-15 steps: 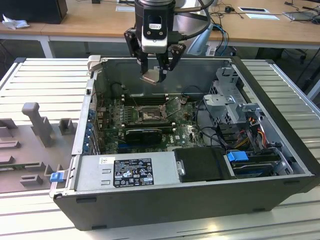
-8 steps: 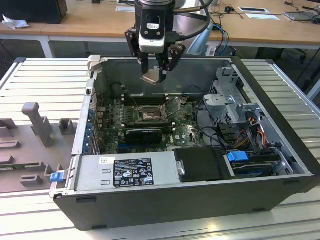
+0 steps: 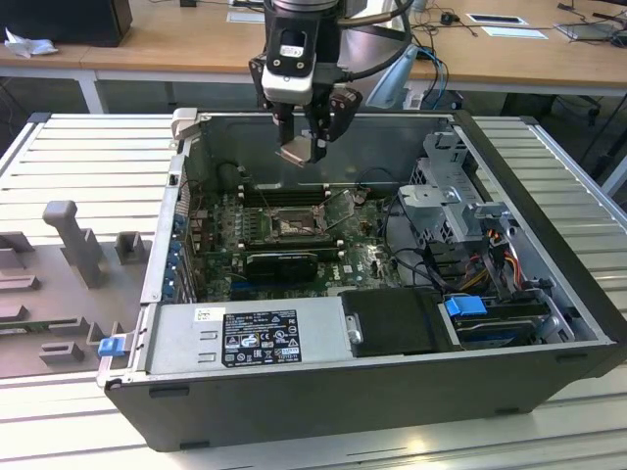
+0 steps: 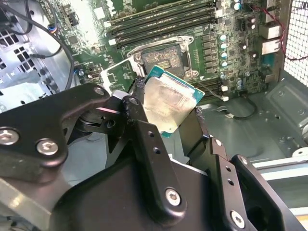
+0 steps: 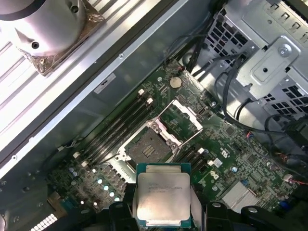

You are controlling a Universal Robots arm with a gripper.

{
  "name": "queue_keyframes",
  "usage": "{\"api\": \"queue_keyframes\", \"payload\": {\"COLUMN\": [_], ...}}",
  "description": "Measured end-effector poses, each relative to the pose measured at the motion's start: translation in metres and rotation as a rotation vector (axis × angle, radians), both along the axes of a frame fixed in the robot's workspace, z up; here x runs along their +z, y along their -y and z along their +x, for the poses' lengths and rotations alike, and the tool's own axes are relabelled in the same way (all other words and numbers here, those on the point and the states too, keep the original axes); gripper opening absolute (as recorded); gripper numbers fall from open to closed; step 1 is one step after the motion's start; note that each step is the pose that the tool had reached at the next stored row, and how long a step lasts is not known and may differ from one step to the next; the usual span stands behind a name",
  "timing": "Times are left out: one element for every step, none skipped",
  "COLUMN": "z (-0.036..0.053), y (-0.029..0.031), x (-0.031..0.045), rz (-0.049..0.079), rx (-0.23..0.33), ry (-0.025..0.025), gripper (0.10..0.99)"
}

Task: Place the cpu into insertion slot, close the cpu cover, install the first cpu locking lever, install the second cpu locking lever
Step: 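Place the cpu into insertion slot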

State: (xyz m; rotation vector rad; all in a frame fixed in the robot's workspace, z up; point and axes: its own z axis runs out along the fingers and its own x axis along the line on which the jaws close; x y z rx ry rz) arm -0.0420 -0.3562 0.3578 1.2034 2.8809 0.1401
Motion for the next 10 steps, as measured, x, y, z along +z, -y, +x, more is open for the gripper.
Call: {"api": "queue_keyframes", "payload": {"z": [0.0000, 0.0000, 0.0000, 0.0000, 0.0000, 0.0000, 0.0000, 0.0000, 0.0000, 0.0000], "y": [0.0000, 0.0000, 0.0000, 0.0001, 0.0000, 0.0000, 0.0000, 0.0000, 0.0001, 0.0001], "x": [-0.0005, -0.0019, -0.0032, -0.0050, -0.0057, -0.0061, -0.0067, -0.0070, -0.0072, -0.0076], "rz": [0.000, 0.000, 0.000, 0.000, 0.000, 0.000, 0.000, 0.000, 0.000, 0.000], "rx": [-0.016, -0.025, -0.030, -0.037, -0.045, -0.056, -0.081, -0.099, -0.114, -0.148], "ry": [-0.0001, 0.0000, -0.0001, -0.0001, -0.0001, -0.0002, -0.0001, -0.0001, -0.0001, -0.0001], "gripper": [0.533, 0.533, 0.533, 0.533, 0.533, 0.533, 0.533, 0.533, 0.533, 0.533]}}
